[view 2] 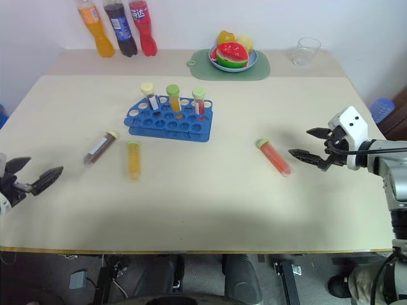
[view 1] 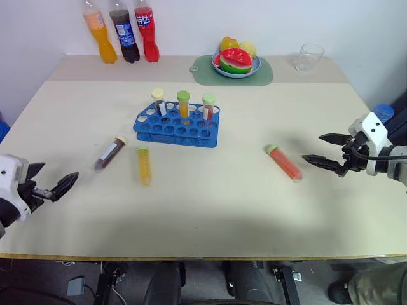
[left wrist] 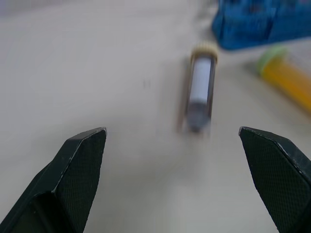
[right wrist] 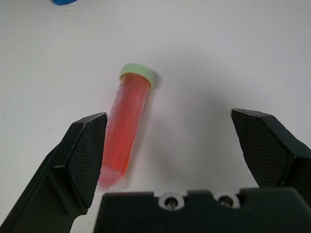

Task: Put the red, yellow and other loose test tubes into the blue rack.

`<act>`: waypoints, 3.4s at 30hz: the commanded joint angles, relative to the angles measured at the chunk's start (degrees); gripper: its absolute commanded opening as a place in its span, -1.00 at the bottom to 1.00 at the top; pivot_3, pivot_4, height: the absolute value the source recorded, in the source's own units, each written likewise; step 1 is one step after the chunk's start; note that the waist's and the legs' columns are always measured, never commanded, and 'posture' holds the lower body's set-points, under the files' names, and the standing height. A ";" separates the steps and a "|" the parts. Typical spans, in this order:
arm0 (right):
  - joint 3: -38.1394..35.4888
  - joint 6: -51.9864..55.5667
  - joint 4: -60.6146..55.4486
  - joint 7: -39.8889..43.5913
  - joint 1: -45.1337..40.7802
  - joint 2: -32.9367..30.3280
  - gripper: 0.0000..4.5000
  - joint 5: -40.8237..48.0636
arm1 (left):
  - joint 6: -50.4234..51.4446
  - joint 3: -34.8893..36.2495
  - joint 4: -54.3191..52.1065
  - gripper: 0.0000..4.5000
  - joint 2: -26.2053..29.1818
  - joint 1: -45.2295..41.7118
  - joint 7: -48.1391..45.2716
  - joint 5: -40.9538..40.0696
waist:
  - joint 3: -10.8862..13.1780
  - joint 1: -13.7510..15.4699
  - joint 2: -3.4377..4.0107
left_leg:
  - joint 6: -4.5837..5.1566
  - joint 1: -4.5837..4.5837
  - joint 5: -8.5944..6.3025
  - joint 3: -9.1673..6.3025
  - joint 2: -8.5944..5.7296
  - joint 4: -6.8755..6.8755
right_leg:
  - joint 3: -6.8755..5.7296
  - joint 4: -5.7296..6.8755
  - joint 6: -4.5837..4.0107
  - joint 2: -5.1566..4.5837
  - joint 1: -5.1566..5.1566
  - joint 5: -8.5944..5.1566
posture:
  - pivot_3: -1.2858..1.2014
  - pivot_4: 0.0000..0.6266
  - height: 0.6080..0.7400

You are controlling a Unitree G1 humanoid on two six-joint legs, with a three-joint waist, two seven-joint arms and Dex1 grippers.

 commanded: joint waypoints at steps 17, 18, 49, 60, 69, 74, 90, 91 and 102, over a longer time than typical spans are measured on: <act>25.92 44.64 -0.88 -7.86 -28.68 6.71 0.99 -3.17 | 0.79 -35.77 -11.62 1.00 -3.69 -16.98 -4.87 -2.92 | -0.01 -0.19 0.03 | 0.00 -0.06 0.00 -0.03 -0.02 0.02 | 0.04 0.00 -0.01 0.04 -0.06 0.01 | 0.03 -0.52 0.91; 27.26 45.69 1.25 -8.10 -30.60 7.76 0.99 -3.64 | 0.56 -37.12 -11.92 1.00 -3.87 -17.08 -5.12 -2.61 | -0.01 -0.17 0.04 | 0.00 -0.07 0.00 -0.02 -0.02 0.04 | 0.04 0.01 -0.01 0.04 -0.07 0.01 | 0.03 -0.52 0.91; 11.88 4.39 -11.68 -7.81 -19.61 21.05 -0.67 -3.11 | -5.32 -33.89 -11.46 1.00 -12.31 -11.21 3.96 0.29 | -0.01 -0.23 0.06 | 0.00 -0.32 0.00 -0.15 -0.02 0.07 | -0.02 0.04 0.02 0.07 -0.27 0.02 | 0.03 -0.52 0.91; 13.76 -26.75 -1.16 -36.99 -15.71 56.17 -0.67 -12.18 | -15.92 -31.05 -0.62 1.00 -19.24 -14.51 10.69 6.90 | -0.04 -0.29 0.06 | -0.19 -0.20 0.11 -0.17 -0.04 0.06 | -0.02 0.14 0.00 0.06 -0.22 0.03 | 0.03 -0.52 0.91; 13.91 -35.65 11.95 -39.99 -18.78 59.16 -0.67 -14.26 | -15.72 -31.46 -2.49 1.00 -20.17 -13.57 11.55 6.94 | -0.03 -0.40 0.07 | -0.20 -0.20 0.11 -0.19 -0.06 0.01 | -0.03 0.13 -0.01 0.04 -0.22 0.03 | 0.03 -0.52 0.91; 14.05 -36.56 14.86 -39.98 -18.29 58.73 -0.67 -14.87 | -15.18 -31.47 -3.47 1.00 -20.26 -13.21 12.25 6.72 | -0.03 -1.28 0.07 | -0.21 -0.19 0.12 -0.22 -0.04 0.01 | -0.03 0.15 -0.01 0.06 -0.22 0.03 | 0.03 -0.52 0.91; 14.02 -40.96 26.53 -40.12 -23.72 60.92 -0.67 -15.98 | -14.36 -31.42 -3.93 1.00 -20.52 -13.41 13.20 6.18 | -0.03 -1.77 0.08 | -0.21 -0.08 0.12 -0.23 -0.03 -0.01 | -0.02 0.19 -0.01 0.06 -0.15 0.02 | 0.03 -0.52 0.91; 14.01 -41.25 27.08 -40.15 -23.94 61.04 -0.67 -15.98 | -14.33 -31.39 -3.97 1.00 -20.55 -13.40 13.24 6.20 | -0.03 -1.86 0.08 | -0.21 -0.08 0.12 -0.23 -0.03 -0.01 | -0.02 0.19 -0.01 0.06 -0.15 0.02 | 0.03 -0.52 0.91; 13.10 -43.51 25.51 -38.19 -22.99 60.96 0.44 -14.14 | -12.18 -29.21 -5.65 1.00 -19.93 -13.84 15.38 5.79 | -0.02 -2.00 0.09 | -0.22 -0.07 0.12 -0.35 -0.02 -0.03 | -0.02 0.19 -0.01 0.06 -0.16 0.03 | 0.03 -0.52 0.91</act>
